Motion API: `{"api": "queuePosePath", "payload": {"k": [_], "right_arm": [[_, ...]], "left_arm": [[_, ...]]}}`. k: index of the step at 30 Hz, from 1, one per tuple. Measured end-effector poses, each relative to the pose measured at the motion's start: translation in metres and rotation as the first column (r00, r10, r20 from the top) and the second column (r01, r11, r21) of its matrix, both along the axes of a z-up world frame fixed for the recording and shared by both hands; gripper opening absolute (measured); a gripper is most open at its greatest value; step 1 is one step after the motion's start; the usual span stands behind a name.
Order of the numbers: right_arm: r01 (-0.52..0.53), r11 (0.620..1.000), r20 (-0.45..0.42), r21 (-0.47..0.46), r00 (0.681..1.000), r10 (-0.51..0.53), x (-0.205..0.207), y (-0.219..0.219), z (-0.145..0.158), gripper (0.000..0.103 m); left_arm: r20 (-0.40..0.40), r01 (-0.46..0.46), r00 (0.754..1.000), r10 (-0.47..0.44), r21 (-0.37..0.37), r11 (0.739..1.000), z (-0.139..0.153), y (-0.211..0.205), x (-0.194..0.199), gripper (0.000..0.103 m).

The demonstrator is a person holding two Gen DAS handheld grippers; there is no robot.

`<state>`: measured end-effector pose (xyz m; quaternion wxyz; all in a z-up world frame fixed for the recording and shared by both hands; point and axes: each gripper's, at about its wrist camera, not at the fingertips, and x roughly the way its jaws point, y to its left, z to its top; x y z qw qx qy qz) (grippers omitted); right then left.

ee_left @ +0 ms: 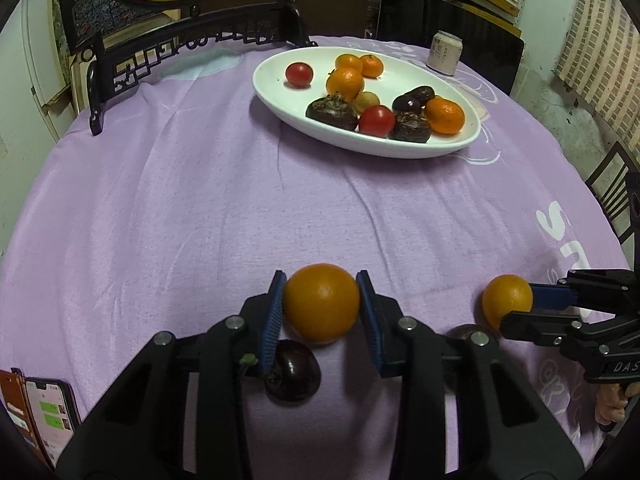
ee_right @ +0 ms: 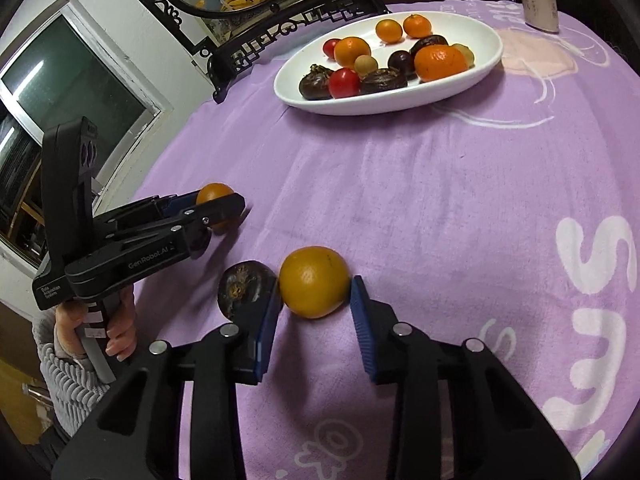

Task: Organize fruits
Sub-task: 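Grasp an orange with the left tool while the right tool grasps a yellow-orange fruit, then carry both fruits over the plate and open both tools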

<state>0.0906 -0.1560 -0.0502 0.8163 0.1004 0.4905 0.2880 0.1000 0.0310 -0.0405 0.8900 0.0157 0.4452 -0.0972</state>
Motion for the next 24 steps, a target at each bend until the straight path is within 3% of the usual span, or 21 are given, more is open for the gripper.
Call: {"api": "queuePosePath", "payload": {"k": [9,24], "right_arm": [[0.059,0.998,0.04,0.034,0.997,-0.06,0.001,-0.014,0.013,0.036],[0.127,0.991,0.089,0.052,0.987,-0.131,0.007,-0.029,0.032,0.036]], "left_arm": [[0.06,-0.009,0.998,0.009,-0.001,1.0,0.013,-0.001,-0.005,0.036],[0.191,-0.066,0.98,0.053,0.063,0.996,0.042,-0.008,-0.001,0.036]]}}
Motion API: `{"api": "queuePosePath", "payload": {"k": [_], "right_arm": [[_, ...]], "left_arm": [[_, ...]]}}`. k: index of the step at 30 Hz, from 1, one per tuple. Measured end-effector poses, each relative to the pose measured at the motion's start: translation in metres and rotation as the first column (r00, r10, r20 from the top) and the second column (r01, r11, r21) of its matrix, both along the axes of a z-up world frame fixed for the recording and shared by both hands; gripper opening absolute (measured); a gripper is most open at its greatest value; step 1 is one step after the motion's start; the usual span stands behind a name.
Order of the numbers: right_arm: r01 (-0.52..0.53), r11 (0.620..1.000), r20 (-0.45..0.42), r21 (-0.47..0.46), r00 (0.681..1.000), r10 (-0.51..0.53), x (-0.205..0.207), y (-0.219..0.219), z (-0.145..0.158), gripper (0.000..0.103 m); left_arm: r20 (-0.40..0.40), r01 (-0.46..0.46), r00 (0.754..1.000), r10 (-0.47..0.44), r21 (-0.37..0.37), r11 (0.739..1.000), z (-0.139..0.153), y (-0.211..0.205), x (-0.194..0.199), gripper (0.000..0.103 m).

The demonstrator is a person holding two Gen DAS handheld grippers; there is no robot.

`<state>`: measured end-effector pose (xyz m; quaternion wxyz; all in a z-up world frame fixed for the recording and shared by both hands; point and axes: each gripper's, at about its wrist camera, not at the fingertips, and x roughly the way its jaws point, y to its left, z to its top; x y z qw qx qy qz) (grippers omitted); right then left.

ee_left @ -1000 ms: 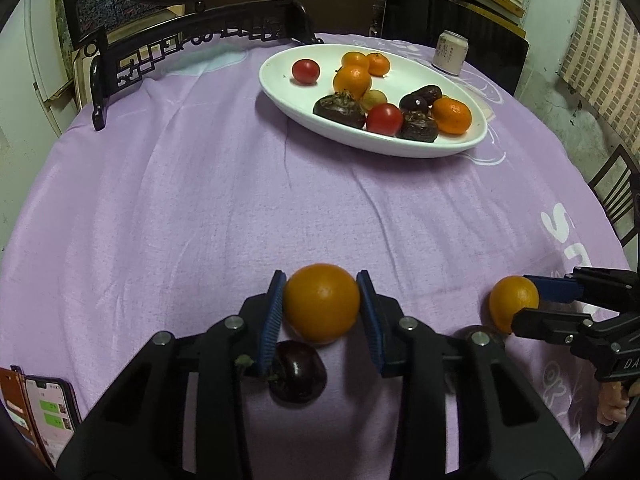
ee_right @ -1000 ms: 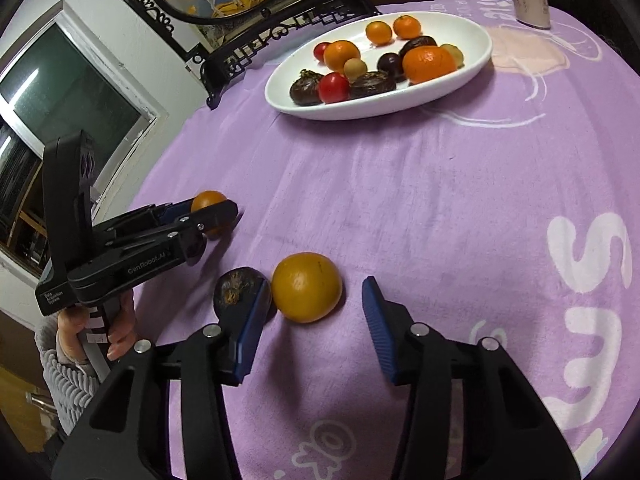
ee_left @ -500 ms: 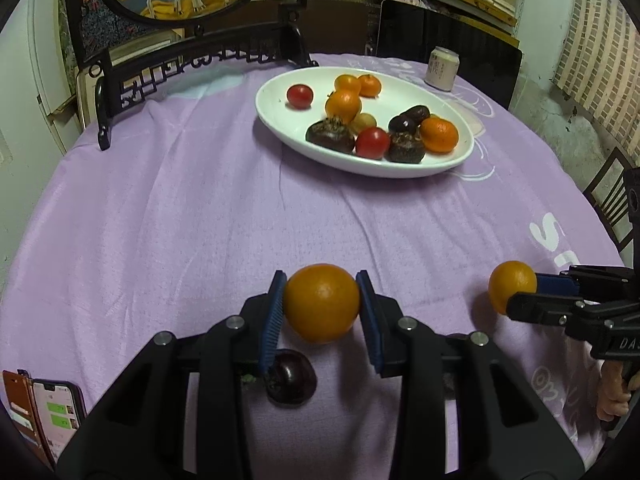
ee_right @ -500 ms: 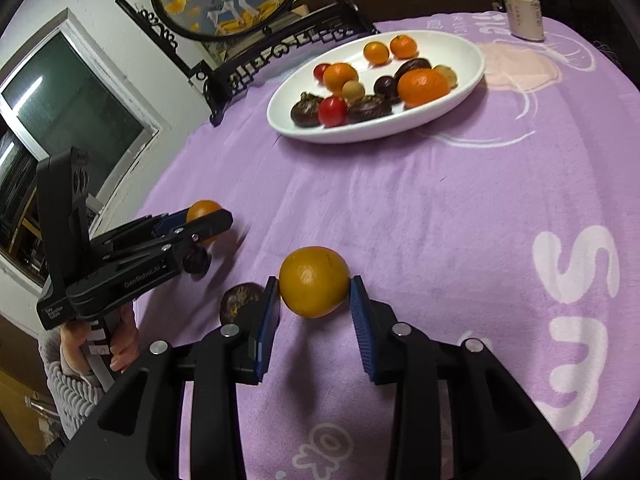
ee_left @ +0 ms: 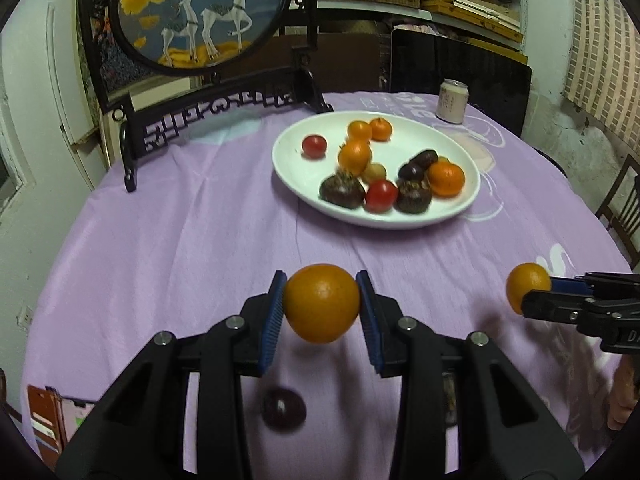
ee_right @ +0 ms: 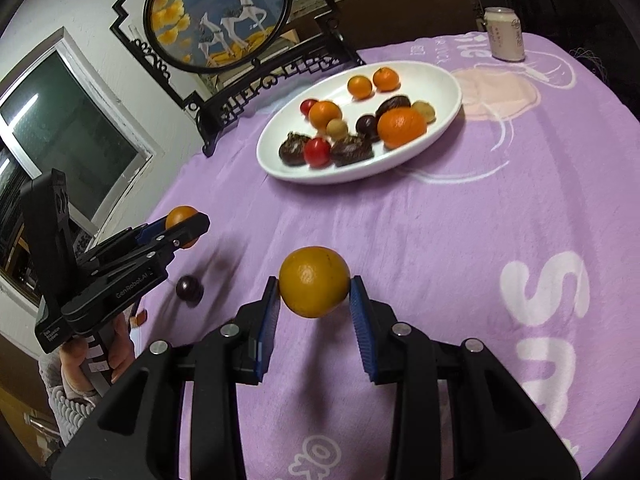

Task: Organize fruits
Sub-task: 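Carry both fruits over the plate and open both tools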

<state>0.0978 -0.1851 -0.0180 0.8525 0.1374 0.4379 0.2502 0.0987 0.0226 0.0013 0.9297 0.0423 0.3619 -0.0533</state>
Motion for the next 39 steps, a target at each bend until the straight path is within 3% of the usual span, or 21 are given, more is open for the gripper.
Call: {"api": "queuePosePath", "payload": {"k": [6,13,23,25,26,27,28,33,39], "right_arm": [[0.051,0.998,0.046,-0.045,0.998,-0.049,0.029,-0.012,0.023,0.036],[0.119,0.992,0.062,-0.034,0.991,-0.117,0.079,-0.027,0.034,0.036],[0.141,0.986,0.089,-0.092,0.987,-0.133,0.137,-0.007,0.026,0.037],[0.138,0.985,0.097,-0.103,0.987,-0.128,0.141,-0.004,0.023,0.041],[0.136,0.985,0.098,-0.11,0.987,-0.125,0.142,-0.004,0.022,0.056],[0.136,0.984,0.1,-0.116,0.987,-0.125,0.143,-0.004,0.021,0.06],[0.143,0.984,0.113,-0.108,0.985,-0.13,0.141,-0.006,0.021,0.06],[0.148,0.986,0.127,-0.076,0.982,-0.138,0.131,-0.012,0.031,0.06],[0.108,0.992,0.145,-0.067,0.985,-0.097,0.091,-0.01,0.042,0.06]], "left_arm": [[0.042,-0.001,0.999,-0.001,0.061,0.998,0.011,-0.014,0.029,0.036],[0.036,0.022,0.999,-0.023,0.043,0.999,0.011,-0.034,0.073,0.036],[-0.016,0.044,0.999,-0.045,-0.006,0.999,-0.007,-0.053,0.126,0.036],[-0.034,0.046,0.998,-0.047,-0.019,0.999,-0.012,-0.055,0.133,0.038],[-0.029,0.038,0.999,-0.038,-0.013,0.999,-0.013,-0.056,0.134,0.042],[-0.021,0.031,0.999,-0.031,-0.007,0.999,-0.014,-0.056,0.133,0.054],[-0.013,0.029,0.999,-0.029,-0.007,1.0,-0.013,-0.055,0.131,0.058],[-0.006,0.015,1.0,-0.015,-0.034,0.999,-0.004,-0.045,0.124,0.058],[-0.006,-0.022,1.0,0.022,-0.069,0.997,0.009,-0.015,0.09,0.058]]}}
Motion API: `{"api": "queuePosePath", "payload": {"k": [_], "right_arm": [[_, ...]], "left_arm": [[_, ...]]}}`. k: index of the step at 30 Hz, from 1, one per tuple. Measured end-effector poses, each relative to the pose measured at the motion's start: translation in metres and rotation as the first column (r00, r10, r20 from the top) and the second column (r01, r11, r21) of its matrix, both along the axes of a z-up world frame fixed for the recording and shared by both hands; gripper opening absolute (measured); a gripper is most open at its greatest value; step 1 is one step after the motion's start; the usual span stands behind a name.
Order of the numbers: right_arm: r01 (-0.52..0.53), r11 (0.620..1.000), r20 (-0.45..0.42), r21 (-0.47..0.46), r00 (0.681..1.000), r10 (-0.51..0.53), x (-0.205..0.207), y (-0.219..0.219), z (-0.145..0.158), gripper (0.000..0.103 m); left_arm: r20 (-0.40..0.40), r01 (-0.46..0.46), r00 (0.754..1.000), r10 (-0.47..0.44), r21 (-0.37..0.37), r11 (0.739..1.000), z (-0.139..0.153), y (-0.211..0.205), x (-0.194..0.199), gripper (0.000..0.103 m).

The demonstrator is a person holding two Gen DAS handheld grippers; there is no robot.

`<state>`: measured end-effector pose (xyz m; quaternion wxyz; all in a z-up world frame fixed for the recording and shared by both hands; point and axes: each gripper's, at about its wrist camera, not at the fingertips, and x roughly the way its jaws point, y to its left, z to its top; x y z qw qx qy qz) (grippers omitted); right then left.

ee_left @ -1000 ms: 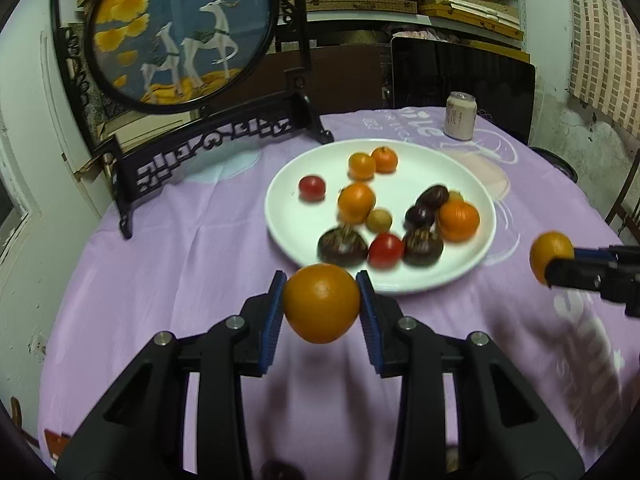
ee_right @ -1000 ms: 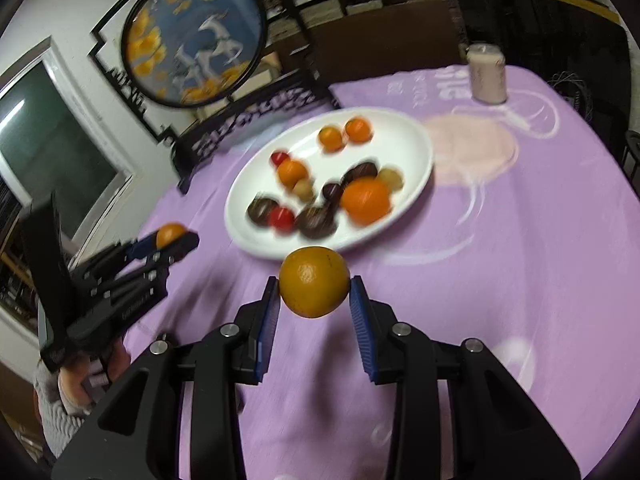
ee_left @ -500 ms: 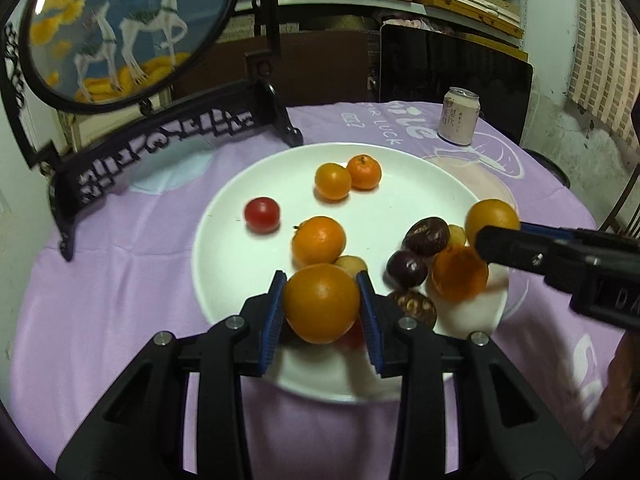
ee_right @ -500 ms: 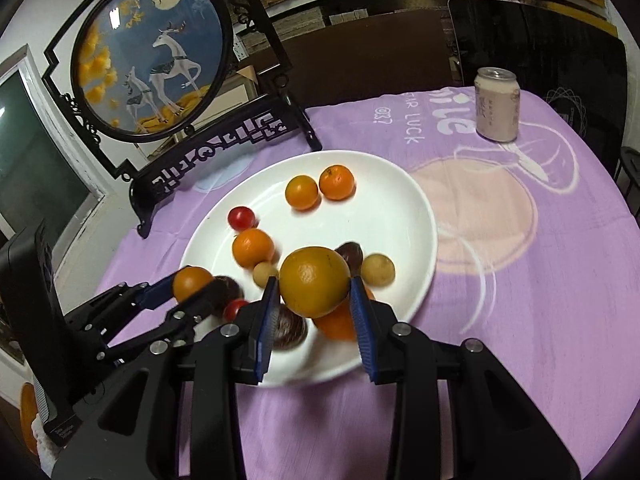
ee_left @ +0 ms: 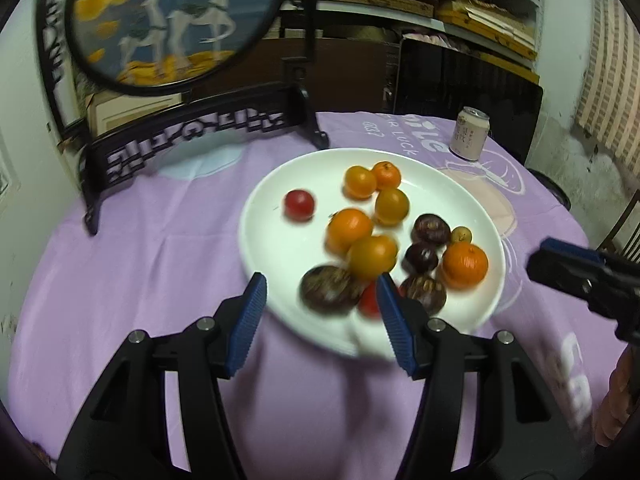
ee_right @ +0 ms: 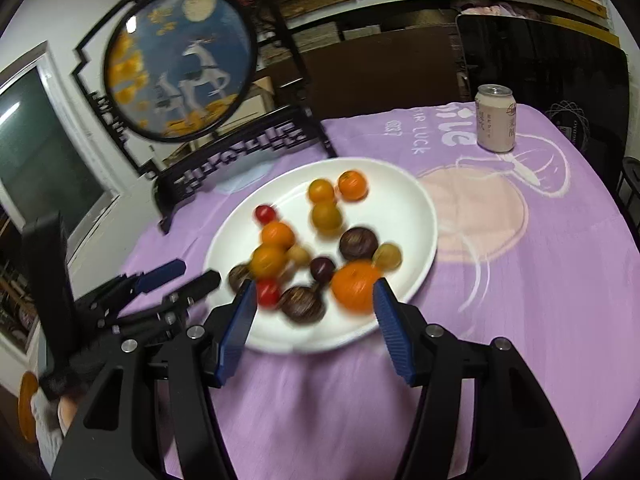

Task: Organize fruits
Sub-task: 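Carry both fruits over the plate and open both tools, then grasp a dark cherry with the left tool while the right tool grasps a mangosteen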

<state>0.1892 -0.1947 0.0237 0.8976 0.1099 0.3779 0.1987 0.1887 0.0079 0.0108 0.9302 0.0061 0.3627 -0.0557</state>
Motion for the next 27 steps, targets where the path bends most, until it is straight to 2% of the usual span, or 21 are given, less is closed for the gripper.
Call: {"api": "queuePosePath", "payload": {"k": [4,6,9,13,17,27], "right_arm": [[-0.089,0.996,-0.028,0.006,0.996,0.089,-0.041,0.013,-0.009,0.06],[-0.134,0.991,-0.035,-0.005,0.99,0.133,-0.062,0.021,-0.014,0.06],[-0.209,0.977,-0.041,-0.044,0.977,0.208,-0.094,0.038,-0.023,0.06],[-0.292,0.951,-0.059,-0.103,0.956,0.287,-0.126,0.065,-0.038,0.06],[-0.32,0.93,-0.065,-0.181,0.947,0.314,-0.136,0.084,-0.049,0.06],[-0.327,0.91,-0.086,-0.255,0.945,0.315,-0.133,0.098,-0.066,0.06]], "left_arm": [[-0.008,-0.023,1.0,0.023,-0.011,1.0,0.001,0.029,-0.043,0.059],[-0.011,-0.035,0.999,0.035,-0.005,0.999,-0.001,0.04,-0.064,0.066],[0.002,-0.048,0.999,0.048,0.021,0.999,-0.006,0.055,-0.103,0.067],[-0.002,-0.054,0.999,0.054,0.041,0.998,-0.019,0.064,-0.132,0.067],[-0.011,-0.025,1.0,0.025,0.055,0.998,-0.027,0.06,-0.141,0.067],[-0.09,0.04,0.996,-0.026,0.152,0.988,-0.048,0.038,-0.135,0.067]]}}
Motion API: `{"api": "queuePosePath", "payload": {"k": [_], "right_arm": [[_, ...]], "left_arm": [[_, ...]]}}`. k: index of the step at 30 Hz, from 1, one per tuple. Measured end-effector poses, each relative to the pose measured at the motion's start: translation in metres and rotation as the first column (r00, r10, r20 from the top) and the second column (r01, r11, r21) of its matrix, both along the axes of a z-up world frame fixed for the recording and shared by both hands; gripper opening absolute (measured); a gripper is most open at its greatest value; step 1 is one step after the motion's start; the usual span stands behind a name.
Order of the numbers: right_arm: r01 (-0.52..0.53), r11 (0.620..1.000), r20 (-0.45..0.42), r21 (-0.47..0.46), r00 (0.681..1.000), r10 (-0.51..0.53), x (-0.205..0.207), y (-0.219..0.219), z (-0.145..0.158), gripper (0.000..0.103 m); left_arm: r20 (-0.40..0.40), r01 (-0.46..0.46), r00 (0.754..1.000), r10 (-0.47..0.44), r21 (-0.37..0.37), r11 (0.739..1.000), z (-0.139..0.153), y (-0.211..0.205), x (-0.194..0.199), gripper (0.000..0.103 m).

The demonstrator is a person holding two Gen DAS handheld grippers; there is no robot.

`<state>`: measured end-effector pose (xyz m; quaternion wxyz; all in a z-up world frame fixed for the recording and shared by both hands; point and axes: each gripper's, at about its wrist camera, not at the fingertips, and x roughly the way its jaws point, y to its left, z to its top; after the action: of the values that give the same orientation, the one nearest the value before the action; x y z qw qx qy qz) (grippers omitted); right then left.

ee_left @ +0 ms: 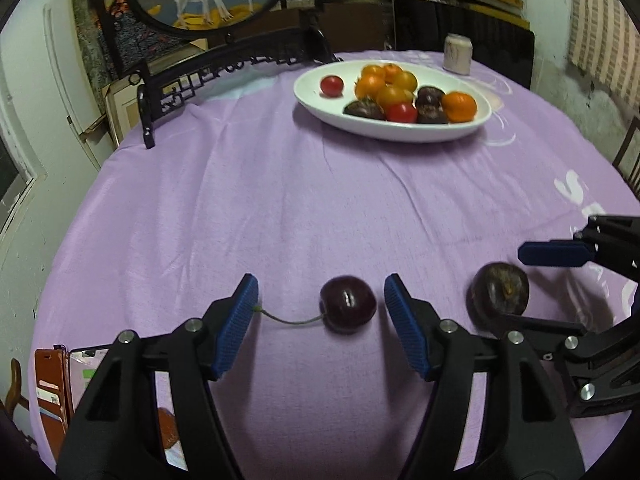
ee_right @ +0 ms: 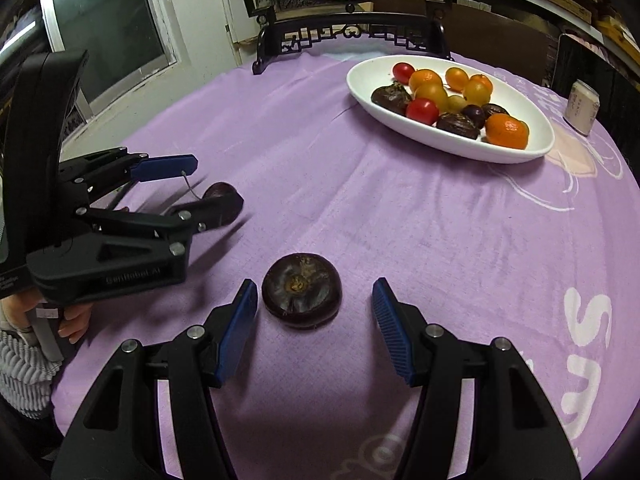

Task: Organize fruits
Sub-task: 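Grasp a dark cherry with the left tool while the right tool grasps a mangosteen, then carry the cherry and mangosteen over the plate and open both tools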

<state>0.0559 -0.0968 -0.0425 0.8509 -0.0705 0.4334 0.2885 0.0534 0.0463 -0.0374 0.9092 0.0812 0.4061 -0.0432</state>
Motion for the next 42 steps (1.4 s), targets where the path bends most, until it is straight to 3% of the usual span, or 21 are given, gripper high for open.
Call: {"api": "queuePosePath", "payload": {"k": [2,6,11,20,31,36,42], "right_arm": [[0.0,1.0,0.016,-0.016,1.0,0.0,-0.001,0.004,-0.001,0.06],[-0.016,0.999,0.017,-0.035,1.0,0.017,-0.002,0.008,-0.005,0.043],[-0.006,0.999,0.037,-0.047,0.999,0.008,-0.004,0.006,-0.004,0.042],[0.091,0.994,0.049,0.056,0.994,-0.093,0.011,-0.029,0.019,0.042],[0.278,0.949,0.064,0.146,0.955,-0.289,0.096,-0.084,0.067,0.042],[0.313,0.935,0.05,0.169,0.944,-0.325,0.134,-0.09,0.07,0.042],[0.335,0.93,0.017,0.153,0.94,-0.342,0.181,-0.08,0.052,0.042]], "left_arm": [[-0.004,0.01,1.0,-0.01,0.002,1.0,-0.002,-0.002,-0.001,0.067],[-0.018,0.035,0.999,-0.035,0.001,0.999,-0.005,-0.006,-0.001,0.05],[-0.003,0.061,0.998,-0.061,-0.03,0.998,-0.002,-0.008,-0.002,0.029],[0.032,0.081,0.996,-0.079,-0.051,0.995,0.015,-0.015,0.006,0.029],[0.078,0.131,0.989,-0.126,-0.057,0.99,0.06,-0.053,0.101,0.029],[0.089,0.105,0.991,-0.096,-0.108,0.989,0.068,-0.054,0.142,0.029],[0.062,0.058,0.997,-0.051,-0.117,0.991,0.051,-0.053,0.19,0.029]]}}
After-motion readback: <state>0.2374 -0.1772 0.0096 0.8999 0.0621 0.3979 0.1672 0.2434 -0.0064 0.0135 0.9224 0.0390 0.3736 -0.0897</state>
